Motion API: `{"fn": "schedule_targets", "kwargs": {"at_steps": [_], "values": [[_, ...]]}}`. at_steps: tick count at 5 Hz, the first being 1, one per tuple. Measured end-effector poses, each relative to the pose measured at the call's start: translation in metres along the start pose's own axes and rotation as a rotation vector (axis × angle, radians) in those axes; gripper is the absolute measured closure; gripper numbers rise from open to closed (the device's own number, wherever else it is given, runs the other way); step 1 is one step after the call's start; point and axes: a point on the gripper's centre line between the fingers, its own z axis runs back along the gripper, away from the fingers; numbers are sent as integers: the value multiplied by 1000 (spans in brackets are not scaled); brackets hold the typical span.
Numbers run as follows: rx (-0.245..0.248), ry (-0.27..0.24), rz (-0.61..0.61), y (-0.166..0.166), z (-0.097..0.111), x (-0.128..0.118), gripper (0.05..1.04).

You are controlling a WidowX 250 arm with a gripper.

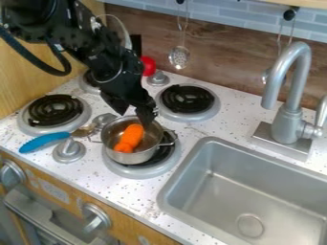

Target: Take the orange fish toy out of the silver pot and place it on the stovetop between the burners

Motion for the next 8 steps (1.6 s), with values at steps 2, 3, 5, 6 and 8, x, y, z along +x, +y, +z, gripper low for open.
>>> {"fn": "schedule_targets", "kwargs": {"at_steps": [2,3,5,6,8], "values": [[39,36,43,16,-10,-17,79],[48,55,45,23,-16,-23,79],[62,87,63,40,-35,-24,79],[62,90,55,45,-43,-22,133],[36,0,35,44,-45,-22,639]]}}
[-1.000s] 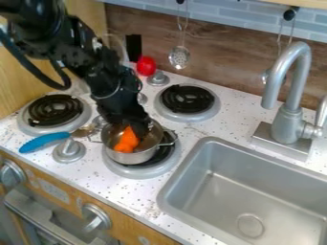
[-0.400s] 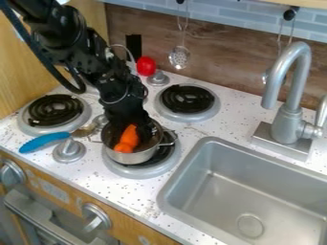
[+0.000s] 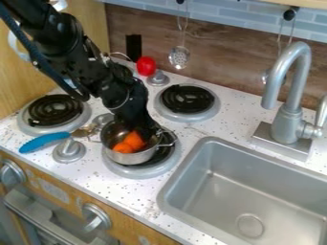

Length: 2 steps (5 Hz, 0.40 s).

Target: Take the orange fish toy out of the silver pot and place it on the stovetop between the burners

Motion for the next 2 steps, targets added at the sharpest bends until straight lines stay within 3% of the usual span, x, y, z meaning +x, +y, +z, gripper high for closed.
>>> {"fn": "schedule_targets", "kwargs": {"at_steps": [2], "values": [[-44,-41,-76,-20,20,8,685]]}}
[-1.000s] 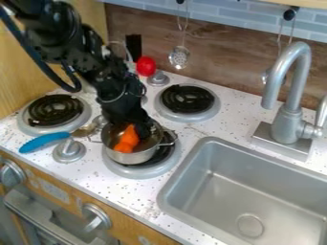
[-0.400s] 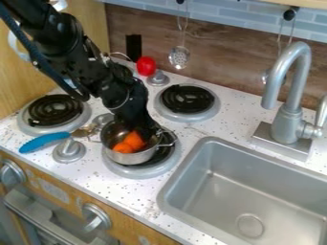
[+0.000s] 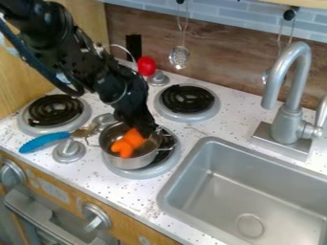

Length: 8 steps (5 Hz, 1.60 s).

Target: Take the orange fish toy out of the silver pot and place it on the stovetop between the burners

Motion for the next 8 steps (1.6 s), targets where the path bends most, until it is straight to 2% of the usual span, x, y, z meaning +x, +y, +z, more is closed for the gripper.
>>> {"fn": "schedule_targets", "kwargs": {"at_steps": [2,3,4,6,8], "values": [[-44,-37,-84,-9,19,12,685],[-46,-121,-85,2,42,44,685],[-16,-166,-93,27,41,71,685],[14,-118,-64,77,-11,84,685],[62,-37,-61,108,-55,67,685]]}}
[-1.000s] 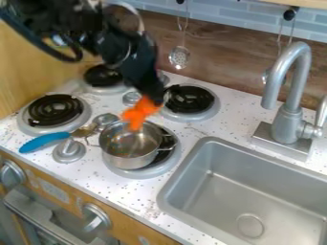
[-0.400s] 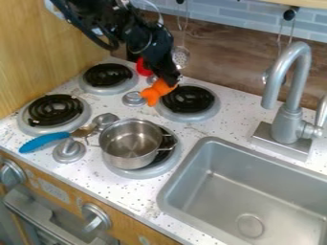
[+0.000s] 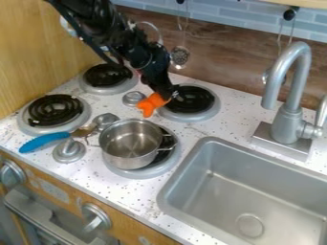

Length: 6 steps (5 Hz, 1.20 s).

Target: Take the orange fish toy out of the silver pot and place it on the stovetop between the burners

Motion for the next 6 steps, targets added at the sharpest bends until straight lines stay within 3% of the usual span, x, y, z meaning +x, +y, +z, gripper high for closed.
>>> {"fn": "schedule_targets", "kwargs": {"at_steps": [2,3,4,5,6], "values": [[65,34,32,32,-13,-18,685],[70,36,28,39,-16,-14,648],[90,78,47,42,-15,-20,337],[83,90,49,40,-16,-25,91],[60,83,68,33,-10,-23,79]]}}
